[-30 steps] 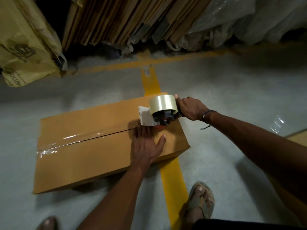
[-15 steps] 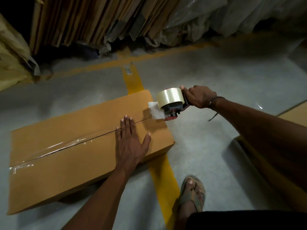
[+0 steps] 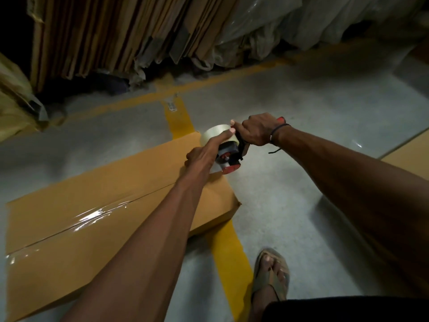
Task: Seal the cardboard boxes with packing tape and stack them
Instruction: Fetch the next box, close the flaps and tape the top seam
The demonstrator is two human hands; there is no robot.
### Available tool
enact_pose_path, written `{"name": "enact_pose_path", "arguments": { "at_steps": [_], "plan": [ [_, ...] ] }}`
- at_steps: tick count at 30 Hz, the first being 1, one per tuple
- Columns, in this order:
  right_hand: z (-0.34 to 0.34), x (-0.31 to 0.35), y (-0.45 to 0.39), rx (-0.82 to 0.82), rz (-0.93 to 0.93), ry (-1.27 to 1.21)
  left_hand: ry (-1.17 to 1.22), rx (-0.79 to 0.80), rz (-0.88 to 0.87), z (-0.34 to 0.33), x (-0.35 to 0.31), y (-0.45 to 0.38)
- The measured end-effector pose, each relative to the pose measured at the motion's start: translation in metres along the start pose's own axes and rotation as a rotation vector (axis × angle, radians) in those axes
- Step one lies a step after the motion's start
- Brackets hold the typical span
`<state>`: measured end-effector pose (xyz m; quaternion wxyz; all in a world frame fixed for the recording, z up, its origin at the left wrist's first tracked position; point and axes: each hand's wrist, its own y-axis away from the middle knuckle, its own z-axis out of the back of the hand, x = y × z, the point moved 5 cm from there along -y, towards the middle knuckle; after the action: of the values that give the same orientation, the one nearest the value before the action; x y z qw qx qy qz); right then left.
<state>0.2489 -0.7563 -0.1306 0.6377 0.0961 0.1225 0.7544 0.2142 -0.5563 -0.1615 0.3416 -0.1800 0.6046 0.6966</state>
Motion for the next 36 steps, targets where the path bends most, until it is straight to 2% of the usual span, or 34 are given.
{"name": "enact_pose_path", "arguments": {
  "at_steps": [6, 13, 29, 36],
  "plan": [
    [0.000, 0.003, -0.002, -0.006, -0.021, 0.051, 0.222, 0.010, -0.014, -0.006, -0.002, 0.018],
    [0.004, 0.005, -0.001, -0.017, -0.050, 0.089, 0.213, -0.054, -0.030, -0.001, 0.001, 0.012],
    [-0.010, -0.006, -0.007, 0.093, -0.147, 0.008, 0.164, -0.019, -0.046, -0.006, -0.009, 0.001],
    [-0.008, -0.006, 0.000, 0.043, -0.154, 0.055, 0.092, -0.073, -0.059, -0.013, -0.004, -0.002]
  ]
}}
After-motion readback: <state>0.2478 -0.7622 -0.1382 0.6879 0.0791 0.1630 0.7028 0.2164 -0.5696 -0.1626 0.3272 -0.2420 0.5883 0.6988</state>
